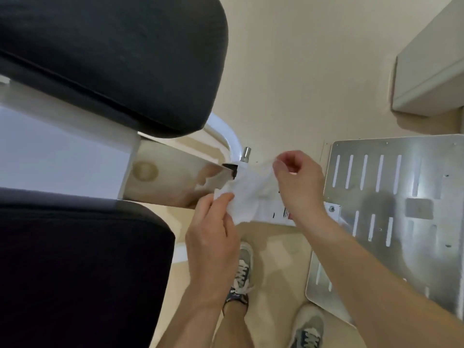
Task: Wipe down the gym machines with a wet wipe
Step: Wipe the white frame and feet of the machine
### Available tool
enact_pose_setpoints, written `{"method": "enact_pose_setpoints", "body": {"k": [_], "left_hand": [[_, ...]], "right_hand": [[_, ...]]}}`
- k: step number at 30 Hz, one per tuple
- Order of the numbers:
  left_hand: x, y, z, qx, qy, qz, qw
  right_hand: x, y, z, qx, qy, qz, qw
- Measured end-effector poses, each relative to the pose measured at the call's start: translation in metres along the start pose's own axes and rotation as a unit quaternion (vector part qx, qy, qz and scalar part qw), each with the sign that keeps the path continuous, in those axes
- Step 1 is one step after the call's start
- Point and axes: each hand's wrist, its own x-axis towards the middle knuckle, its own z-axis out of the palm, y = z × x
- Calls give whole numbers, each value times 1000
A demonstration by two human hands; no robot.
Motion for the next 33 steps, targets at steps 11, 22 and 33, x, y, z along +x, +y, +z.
{"method": "enact_pose_setpoints", "body": {"k": [11, 22, 33], "left_hand": [[-44, -14, 18, -93, 144, -103, 980], [-41, -28, 31, -58, 105, -97, 988], [-25, -12, 50, 105, 119, 35, 987]], "right_hand": [[-58, -3, 83, -87, -168, -330, 925], [-39, 32, 80, -236, -102, -475, 842], [-15, 111, 65, -138, 26, -510, 848]]}}
